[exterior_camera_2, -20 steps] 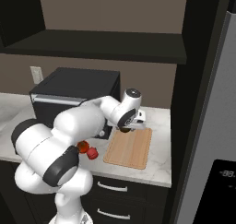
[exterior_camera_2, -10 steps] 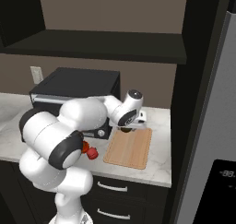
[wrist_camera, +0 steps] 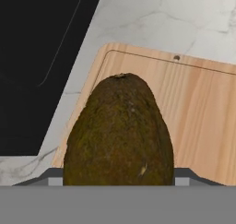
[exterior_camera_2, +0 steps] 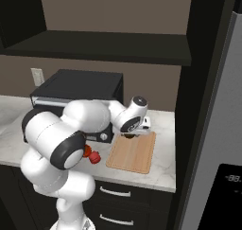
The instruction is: Place the avocado, onion, tomato, and bell pepper on the cutting board.
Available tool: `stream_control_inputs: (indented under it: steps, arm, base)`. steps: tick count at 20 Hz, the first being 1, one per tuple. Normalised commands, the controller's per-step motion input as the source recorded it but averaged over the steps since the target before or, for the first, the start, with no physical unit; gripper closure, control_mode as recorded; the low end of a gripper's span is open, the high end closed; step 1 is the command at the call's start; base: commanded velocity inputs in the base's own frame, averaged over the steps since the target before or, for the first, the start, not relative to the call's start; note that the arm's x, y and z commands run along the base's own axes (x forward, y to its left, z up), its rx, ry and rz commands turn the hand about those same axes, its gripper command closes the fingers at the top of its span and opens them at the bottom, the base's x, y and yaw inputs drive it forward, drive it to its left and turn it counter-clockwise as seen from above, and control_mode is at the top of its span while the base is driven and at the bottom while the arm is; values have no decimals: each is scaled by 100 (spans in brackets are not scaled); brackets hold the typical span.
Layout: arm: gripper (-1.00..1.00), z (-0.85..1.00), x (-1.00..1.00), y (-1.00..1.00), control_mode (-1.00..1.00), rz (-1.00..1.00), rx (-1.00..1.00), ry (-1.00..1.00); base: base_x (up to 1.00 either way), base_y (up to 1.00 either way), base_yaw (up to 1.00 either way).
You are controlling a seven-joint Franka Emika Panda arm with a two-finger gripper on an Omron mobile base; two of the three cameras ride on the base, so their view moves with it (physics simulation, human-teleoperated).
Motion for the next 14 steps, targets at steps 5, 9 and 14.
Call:
stream_control_inputs:
  steps: [5, 9, 14]
  arm:
    - [100, -17, 0, 0, -100, 4, 0, 0]
    - [100, -18, 0, 0, -100, 5, 0, 0]
    - [100, -15, 0, 2, -100, 5, 0, 0]
  base:
    - [0, 0, 0]
    - [0, 0, 0]
    - [0, 0, 0]
